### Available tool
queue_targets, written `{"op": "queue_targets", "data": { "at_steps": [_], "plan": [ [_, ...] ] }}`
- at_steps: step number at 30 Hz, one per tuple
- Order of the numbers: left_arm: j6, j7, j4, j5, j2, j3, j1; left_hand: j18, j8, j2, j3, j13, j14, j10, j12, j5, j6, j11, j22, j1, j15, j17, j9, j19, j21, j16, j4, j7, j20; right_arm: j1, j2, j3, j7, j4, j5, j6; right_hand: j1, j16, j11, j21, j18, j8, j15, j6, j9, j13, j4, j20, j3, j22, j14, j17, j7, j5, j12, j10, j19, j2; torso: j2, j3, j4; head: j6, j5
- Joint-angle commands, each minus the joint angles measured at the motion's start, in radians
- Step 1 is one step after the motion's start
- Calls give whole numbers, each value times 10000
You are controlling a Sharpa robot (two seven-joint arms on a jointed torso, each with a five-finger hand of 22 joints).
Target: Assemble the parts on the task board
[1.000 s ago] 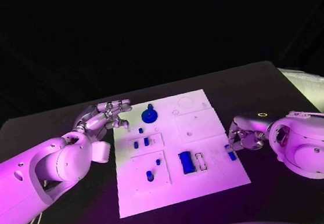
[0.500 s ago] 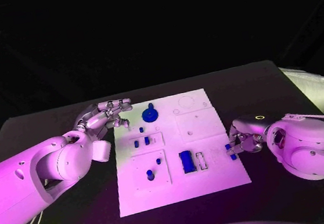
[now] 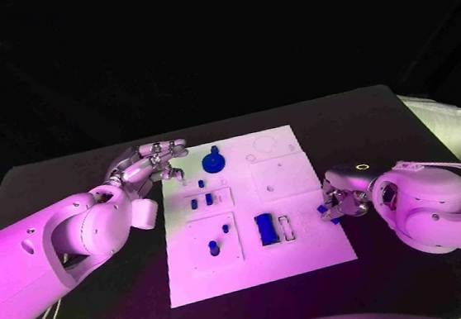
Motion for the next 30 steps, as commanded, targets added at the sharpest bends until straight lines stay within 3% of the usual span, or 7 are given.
{"op": "queue_targets", "data": {
  "at_steps": [1, 3, 5, 8, 15, 23, 30],
  "plan": [
    [160, 59, 10, -28, 7, 7, -2, 193, 44, -32, -2, -1, -79, -60, 63, 31, -59, 22, -11, 85, -24, -11, -12, 27, -41, -21, -49, -20, -22, -185, 188, -97, -85, -124, -341, 794, 481, -44, -110, -59, -57, -98, -99, 0, -33, -33, -218, -81, 318, 64, 542, 3, -54, -204, -95, -45, 6, 194, -6, -1, -14, 13, -4],
    [165, 58, 6, -28, 10, 7, -4, 192, 49, -32, 1, -2, -82, -68, 81, 31, -64, 24, -14, 98, -23, -23, -13, 31, -47, -16, -72, -17, -23, -258, 284, -98, -91, -162, -441, 880, 898, -50, -126, -65, -59, -128, -119, -7, -21, -67, -440, -117, 670, 63, 541, 4, -62, -910, -167, -76, 6, 354, -9, 0, 9, 14, 0],
    [169, 53, 4, -28, 9, 6, -6, 192, 49, -32, 1, -2, -82, -68, 82, 31, -64, 24, -14, 98, -23, -23, -13, 31, -47, -16, -72, -17, -23, -316, 362, -99, -98, -192, -510, 957, 1054, -55, -124, -71, -60, -150, -110, -4, -8, -96, -555, -123, 884, 59, 541, 5, -59, -1059, -223, -91, 4, 366, -5, 4, 25, 15, -5],
    [168, 51, 4, -29, 2, 6, -9, 192, 49, -32, 1, -2, -82, -68, 82, 31, -64, 24, -14, 98, -23, -23, -13, 31, -47, -16, -72, -17, -23, -366, 461, -99, -118, -216, -535, 897, 1272, -54, -131, -74, -60, -170, -121, 1, 12, -112, -733, -129, 1208, 61, 542, 17, -61, -932, -262, -94, 6, 416, -4, -10, 2, 10, -5],
    [174, 48, 11, -32, 0, 6, -17, 192, 49, -32, 1, -2, -82, -68, 82, 31, -64, 24, -14, 98, -23, -23, -13, 31, -47, -16, -72, -17, -23, -409, 535, -96, -188, -44, 281, -329, 955, -58, -135, -60, -67, -210, -107, -3, 77, -29, -639, -122, 1837, 91, 549, 31, -64, -512, -165, 42, 33, 386, 3, -2, 24, 28, 33],
    [171, 46, 12, -36, -12, 5, -27, 192, 49, -32, 1, -2, -82, -68, 82, 31, -64, 24, -14, 98, -23, -23, -13, 31, -47, -16, -72, -17, -23, -344, 384, -77, 15, 393, 2091, -2050, 389, -33, -129, -27, -80, -261, -125, 15, 184, 52, -348, -117, 2931, 157, 567, 93, -84, 96, -116, 130, 85, -91, -3, -14, 16, 26, 60],
    [183, 37, 19, -37, -7, 5, -31, 192, 49, -32, 1, -2, -82, -68, 82, 31, -64, 24, -14, 98, -23, -23, -13, 31, -47, -16, -72, -17, -23, -275, 430, -68, 243, 677, 3266, -2547, -231, 14, -139, 16, -94, -278, -119, 75, 274, 161, 11, -123, 3652, 232, 587, 173, -79, 506, -14, 216, 137, -515, 6, -5, 6, 16, 82]
  ]
}}
